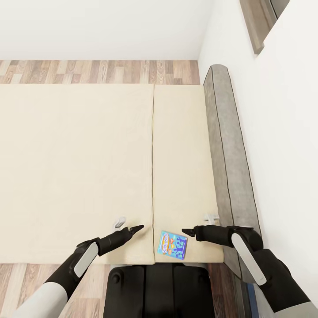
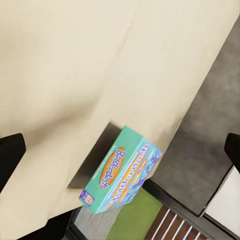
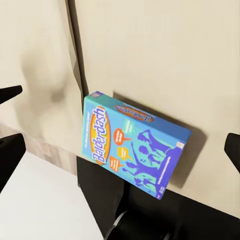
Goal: Put all the toys in the child's room - the three board games (two on the bed and one on the table), the two jigsaw puzzles on the table, and the tennis ball on the table - inside the toy box on the table in the child's room.
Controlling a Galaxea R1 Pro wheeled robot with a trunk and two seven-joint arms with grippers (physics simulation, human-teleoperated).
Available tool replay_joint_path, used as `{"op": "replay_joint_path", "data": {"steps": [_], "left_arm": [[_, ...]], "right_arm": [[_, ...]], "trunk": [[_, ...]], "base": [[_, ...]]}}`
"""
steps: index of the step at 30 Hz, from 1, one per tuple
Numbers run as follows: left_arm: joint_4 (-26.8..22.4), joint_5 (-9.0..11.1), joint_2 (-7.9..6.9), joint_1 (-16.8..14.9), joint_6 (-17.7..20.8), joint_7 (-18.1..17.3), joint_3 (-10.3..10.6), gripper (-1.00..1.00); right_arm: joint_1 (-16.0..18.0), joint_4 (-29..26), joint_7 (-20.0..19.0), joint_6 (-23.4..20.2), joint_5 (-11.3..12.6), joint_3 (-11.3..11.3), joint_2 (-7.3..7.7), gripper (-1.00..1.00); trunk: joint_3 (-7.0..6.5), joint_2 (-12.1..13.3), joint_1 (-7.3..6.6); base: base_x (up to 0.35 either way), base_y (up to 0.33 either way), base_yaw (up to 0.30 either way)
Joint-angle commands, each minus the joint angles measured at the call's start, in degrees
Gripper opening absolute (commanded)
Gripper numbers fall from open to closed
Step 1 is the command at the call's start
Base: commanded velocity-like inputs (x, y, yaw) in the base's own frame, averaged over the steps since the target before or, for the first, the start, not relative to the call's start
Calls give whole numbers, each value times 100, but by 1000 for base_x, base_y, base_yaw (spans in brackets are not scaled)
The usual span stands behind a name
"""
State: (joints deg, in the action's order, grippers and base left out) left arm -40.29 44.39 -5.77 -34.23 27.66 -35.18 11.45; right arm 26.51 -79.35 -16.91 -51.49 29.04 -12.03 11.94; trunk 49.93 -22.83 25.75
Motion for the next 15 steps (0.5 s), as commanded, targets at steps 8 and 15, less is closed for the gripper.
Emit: {"op": "replay_joint_path", "data": {"steps": [8,15], "left_arm": [[-56,61,-10,16,58,11,9,100],[-72,61,-9,20,58,11,8,100]], "right_arm": [[4,25,-32,-19,-39,-2,-25,100],[14,118,-36,-4,-34,1,-33,100]], "trunk": [[61,-9,3],[119,-9,3]], "base": [[0,0,0],[0,0,0]]}}
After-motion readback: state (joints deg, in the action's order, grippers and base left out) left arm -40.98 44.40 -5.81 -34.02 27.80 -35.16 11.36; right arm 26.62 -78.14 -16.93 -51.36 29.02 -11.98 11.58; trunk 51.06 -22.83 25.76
